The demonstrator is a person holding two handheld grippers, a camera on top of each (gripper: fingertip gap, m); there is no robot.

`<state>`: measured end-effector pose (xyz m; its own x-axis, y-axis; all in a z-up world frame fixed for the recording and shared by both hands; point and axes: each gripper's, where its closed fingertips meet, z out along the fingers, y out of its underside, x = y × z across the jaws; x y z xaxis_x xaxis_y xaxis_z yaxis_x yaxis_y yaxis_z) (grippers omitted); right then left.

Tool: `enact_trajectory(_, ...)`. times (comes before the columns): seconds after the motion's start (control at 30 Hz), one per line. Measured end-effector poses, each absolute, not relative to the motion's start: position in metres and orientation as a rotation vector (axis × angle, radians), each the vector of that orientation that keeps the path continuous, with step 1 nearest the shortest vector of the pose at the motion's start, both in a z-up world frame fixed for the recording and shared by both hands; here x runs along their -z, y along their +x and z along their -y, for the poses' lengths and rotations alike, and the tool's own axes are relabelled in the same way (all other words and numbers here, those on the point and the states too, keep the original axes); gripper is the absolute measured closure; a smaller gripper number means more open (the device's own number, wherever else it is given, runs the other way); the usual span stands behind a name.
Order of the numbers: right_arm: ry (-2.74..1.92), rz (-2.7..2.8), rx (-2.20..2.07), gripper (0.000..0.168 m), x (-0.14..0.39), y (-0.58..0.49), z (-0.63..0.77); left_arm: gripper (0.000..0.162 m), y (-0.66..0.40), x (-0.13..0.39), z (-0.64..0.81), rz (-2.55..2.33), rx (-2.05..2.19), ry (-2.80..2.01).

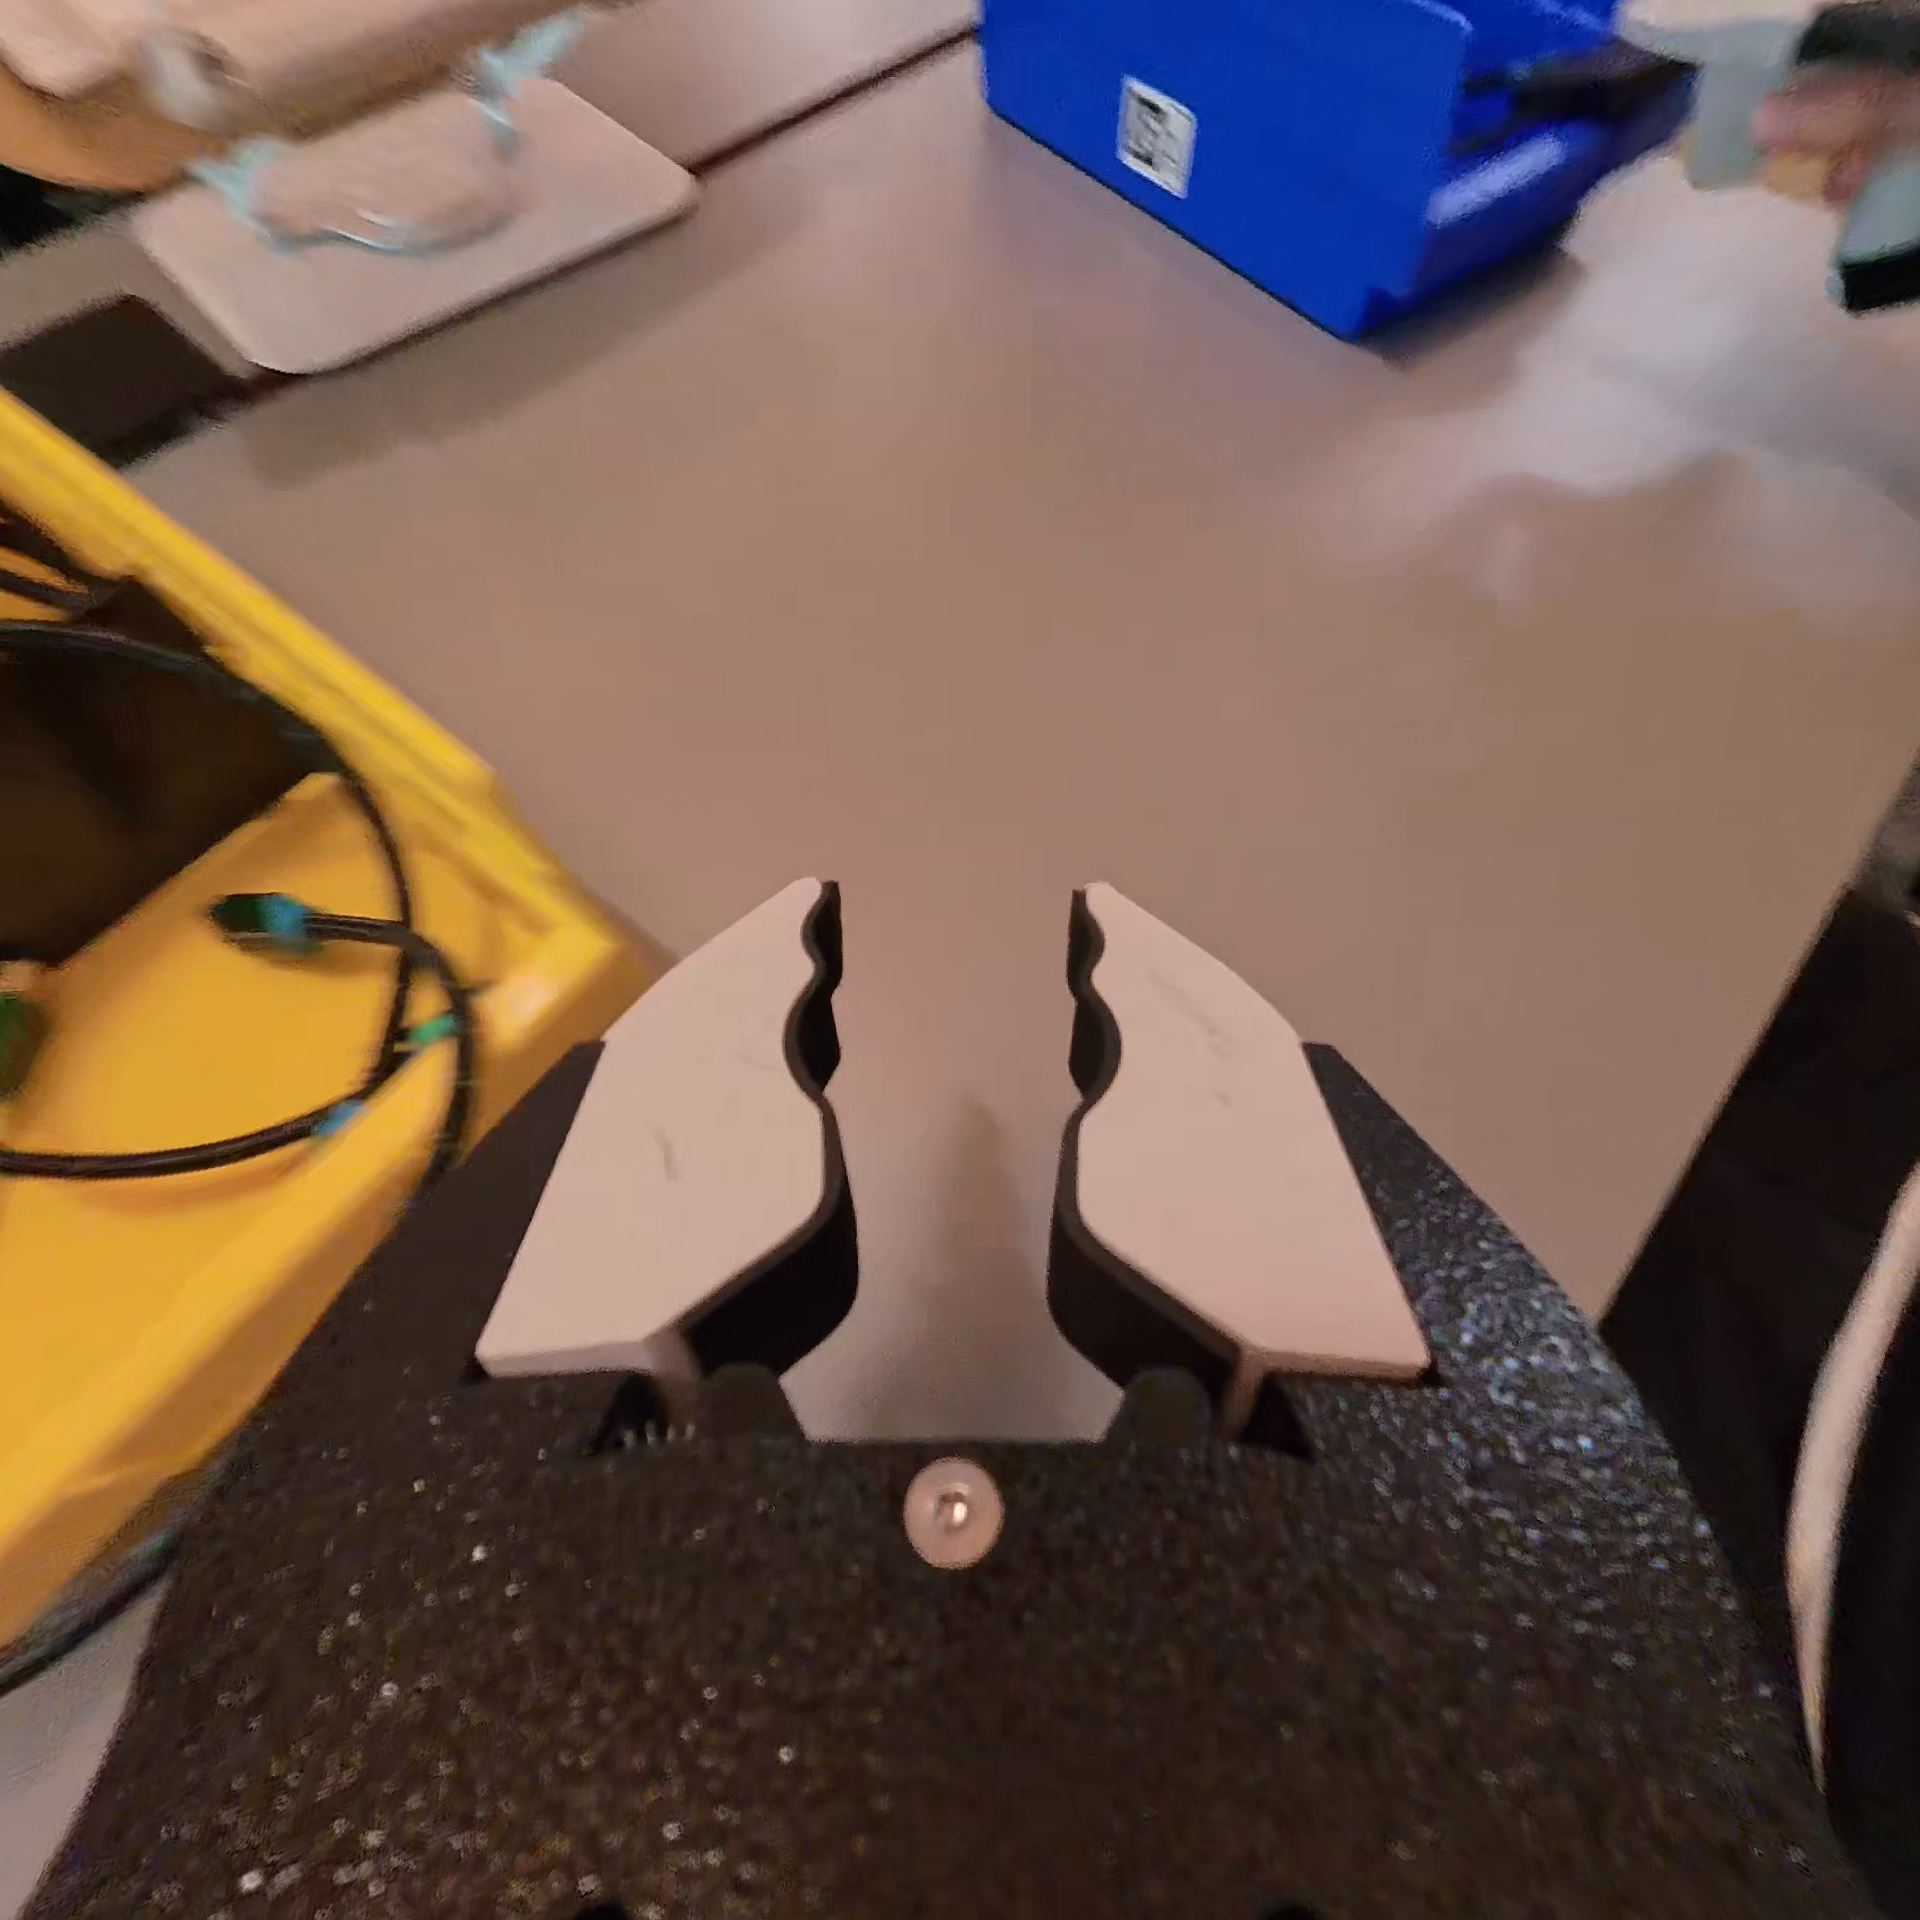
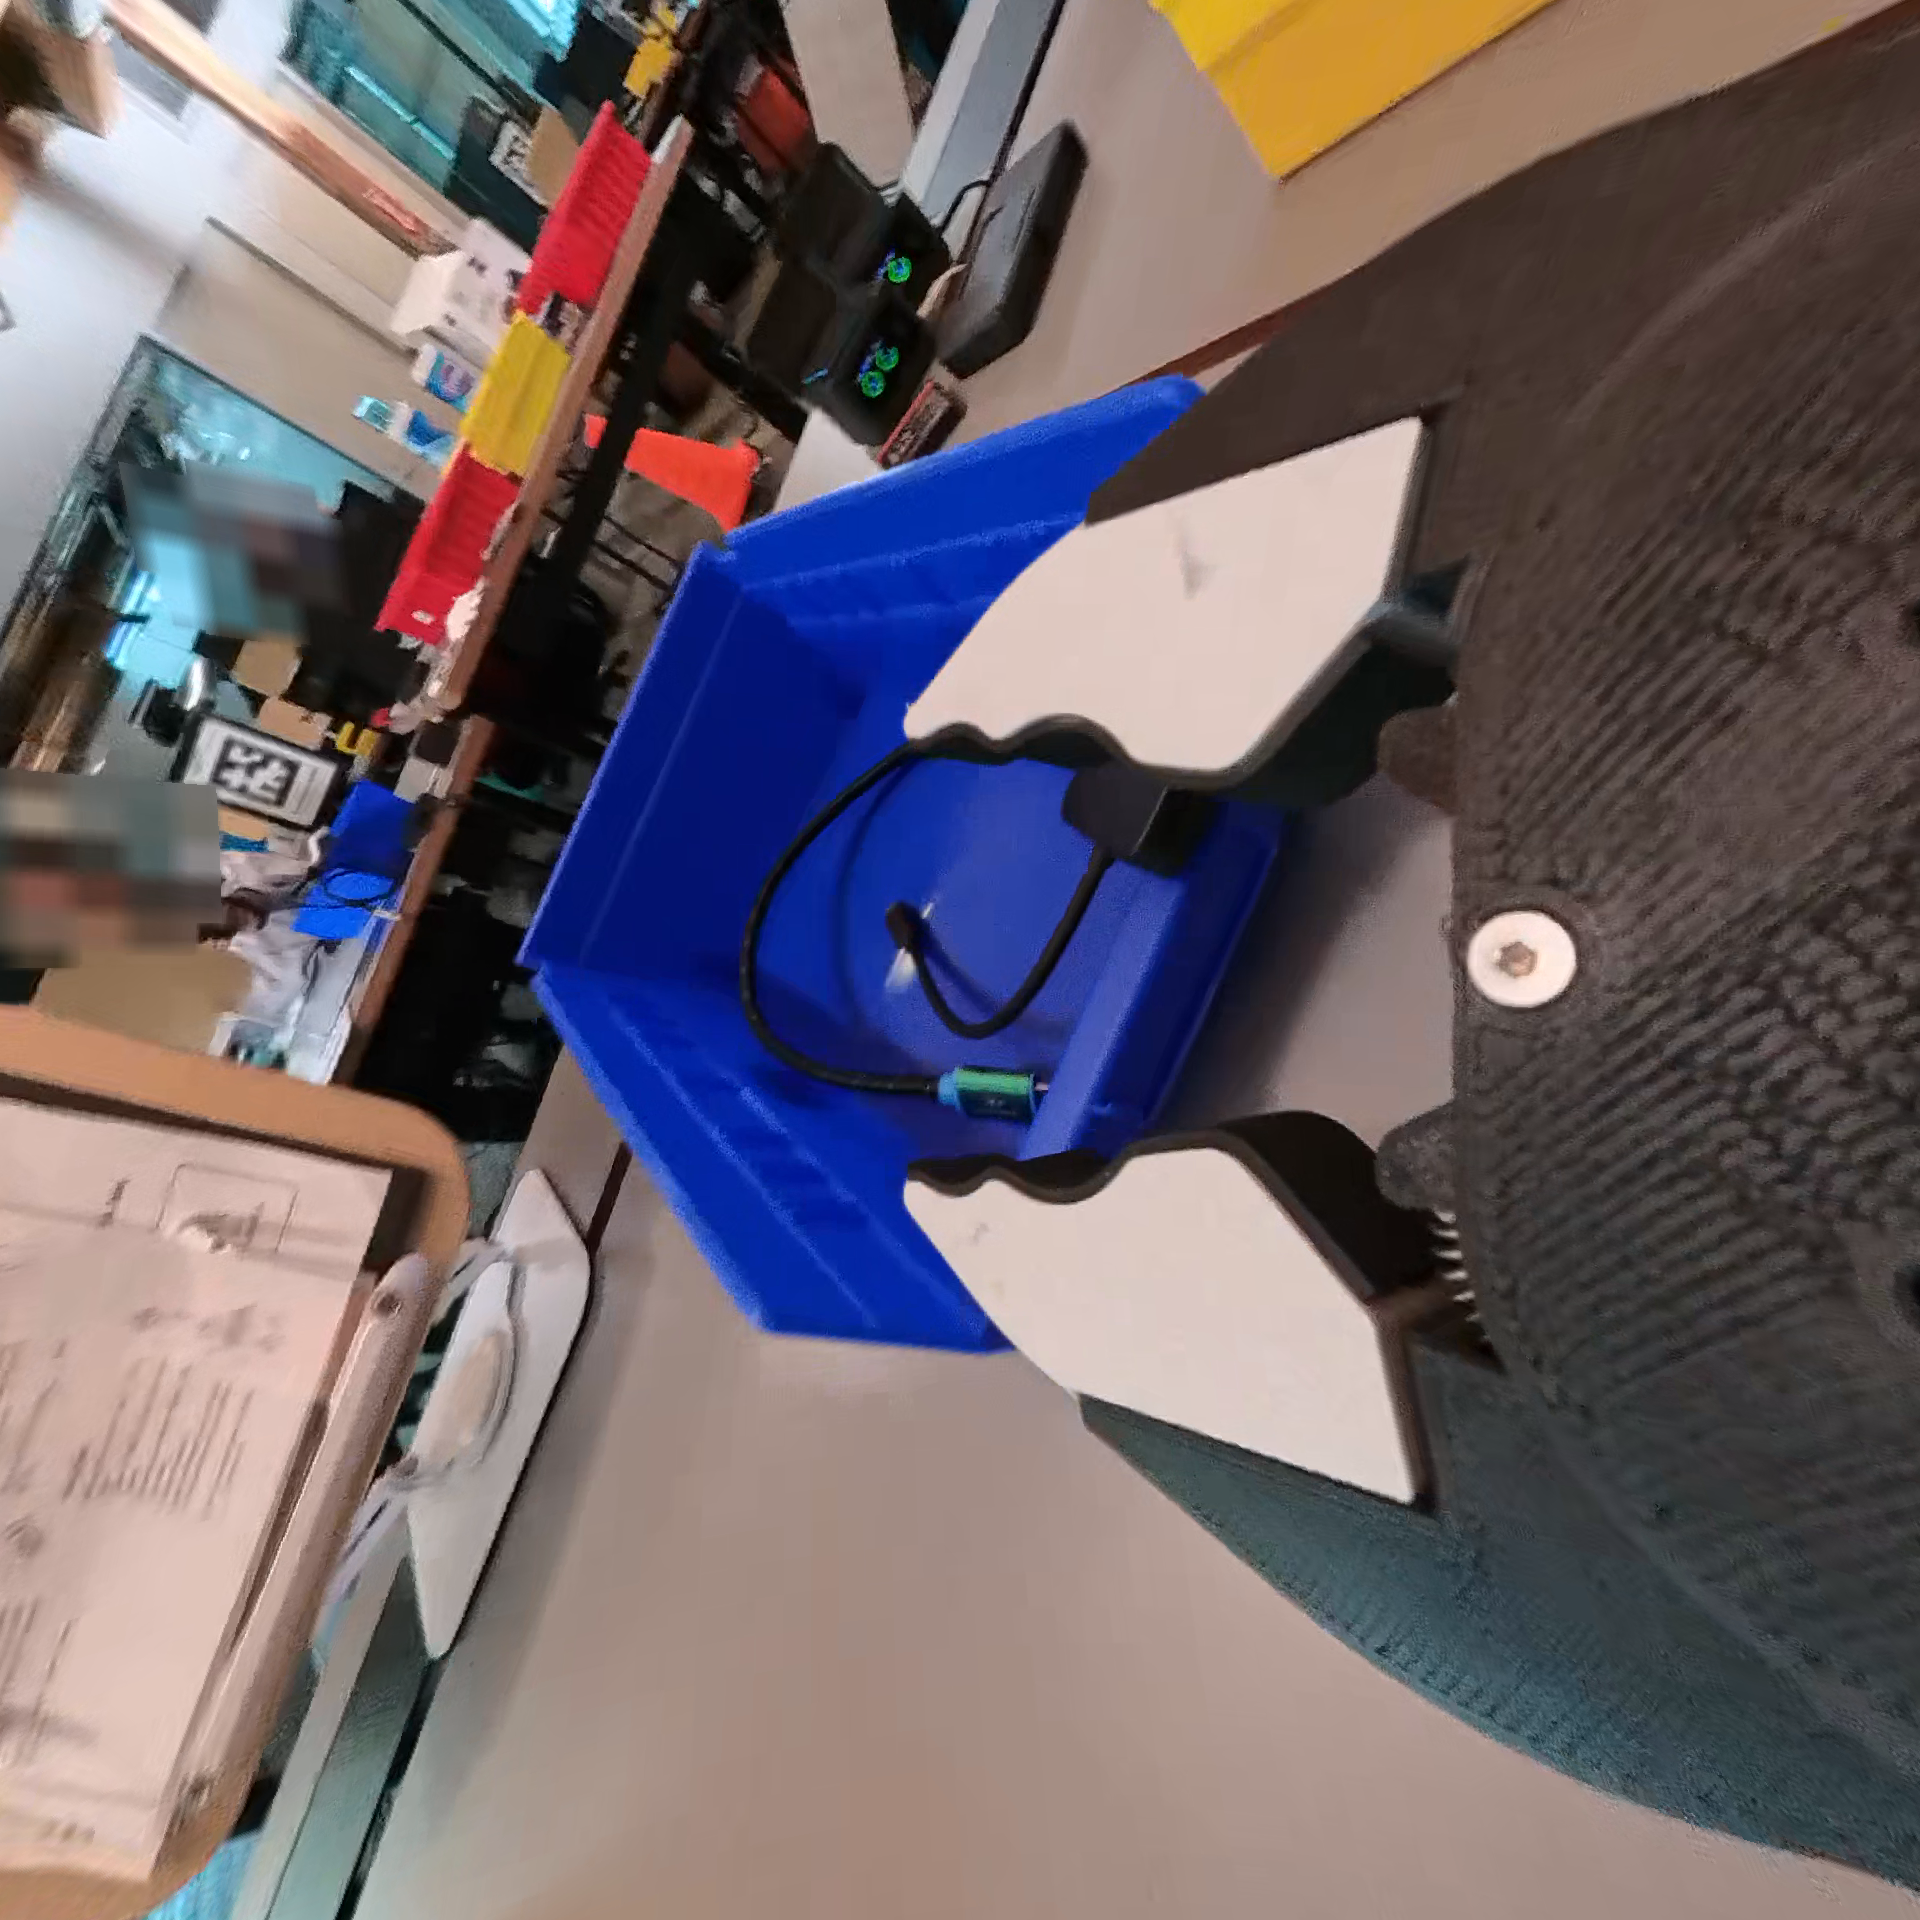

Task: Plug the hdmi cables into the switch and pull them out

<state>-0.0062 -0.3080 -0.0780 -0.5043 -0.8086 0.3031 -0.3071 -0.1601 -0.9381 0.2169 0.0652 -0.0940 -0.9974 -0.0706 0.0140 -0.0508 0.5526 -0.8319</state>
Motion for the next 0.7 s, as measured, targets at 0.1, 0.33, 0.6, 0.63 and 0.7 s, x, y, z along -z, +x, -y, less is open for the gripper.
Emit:
enact_trajectory(0.1, -1.402, -1.6, 1.734, 0.093, 0.064, 0.004, 0.287, 0.121, 0.273, 0.069, -0.07, -2.624, 1.409, -0.232)
enact_trajectory(0.33, -1.616, -1.337, 1.643, 0.095, 0.056, 0.019, 0.24, 0.124, 0.429, 0.043, -0.075, -2.448, 0.862, -0.074)
enact_trajectory(0.6, -1.546, -1.129, 1.484, 0.097, 0.046, 0.027, 0.207, 0.106, 0.54, 0.107, -0.074, -2.721, 0.247, 0.098)
enact_trajectory(0.63, -1.563, -1.118, 1.468, 0.097, 0.048, 0.028, 0.205, 0.108, 0.551, 0.116, -0.078, -2.712, 0.174, 0.109)
enact_trajectory(0.7, -1.581, -1.106, 1.455, 0.097, 0.052, 0.029, 0.203, 0.119, 0.563, 0.133, -0.086, -2.713, 0.057, 0.149)
